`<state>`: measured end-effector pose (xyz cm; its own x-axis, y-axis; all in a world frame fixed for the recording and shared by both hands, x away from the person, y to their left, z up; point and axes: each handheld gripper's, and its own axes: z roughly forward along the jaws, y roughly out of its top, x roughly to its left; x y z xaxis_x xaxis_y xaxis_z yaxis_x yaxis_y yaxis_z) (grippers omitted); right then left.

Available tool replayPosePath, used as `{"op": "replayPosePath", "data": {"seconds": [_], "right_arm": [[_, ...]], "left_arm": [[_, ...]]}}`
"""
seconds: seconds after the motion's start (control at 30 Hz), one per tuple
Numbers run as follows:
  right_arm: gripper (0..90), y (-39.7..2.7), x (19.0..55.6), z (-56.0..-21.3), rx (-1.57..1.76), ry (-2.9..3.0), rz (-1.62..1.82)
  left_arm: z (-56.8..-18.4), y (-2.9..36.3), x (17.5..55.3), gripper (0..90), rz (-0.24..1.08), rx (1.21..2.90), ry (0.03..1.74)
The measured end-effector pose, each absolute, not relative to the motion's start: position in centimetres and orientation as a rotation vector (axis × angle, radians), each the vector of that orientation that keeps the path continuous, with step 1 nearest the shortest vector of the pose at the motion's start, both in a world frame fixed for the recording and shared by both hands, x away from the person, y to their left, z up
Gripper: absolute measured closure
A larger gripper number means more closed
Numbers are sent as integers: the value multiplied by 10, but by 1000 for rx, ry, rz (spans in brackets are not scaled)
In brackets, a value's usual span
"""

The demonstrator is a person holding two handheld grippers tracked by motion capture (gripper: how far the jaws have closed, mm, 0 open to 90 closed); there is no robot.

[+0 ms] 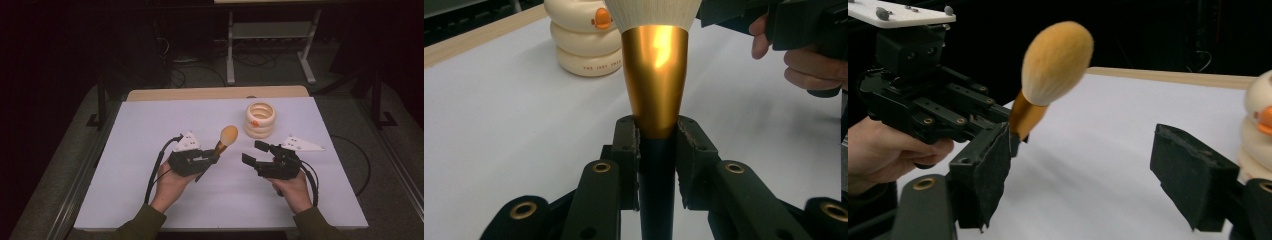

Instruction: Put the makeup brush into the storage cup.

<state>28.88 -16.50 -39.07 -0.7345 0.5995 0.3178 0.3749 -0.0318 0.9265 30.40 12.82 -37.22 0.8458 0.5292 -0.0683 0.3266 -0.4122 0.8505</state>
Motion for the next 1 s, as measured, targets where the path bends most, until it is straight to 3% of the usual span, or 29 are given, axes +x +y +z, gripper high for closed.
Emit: {"op": "replayPosePath", "data": {"seconds": [1.0], "right_arm": [[435, -123, 302, -397, 1074, 2134, 1994]], "left_arm": [[-373, 117, 296, 728, 262, 2031, 590]]}}
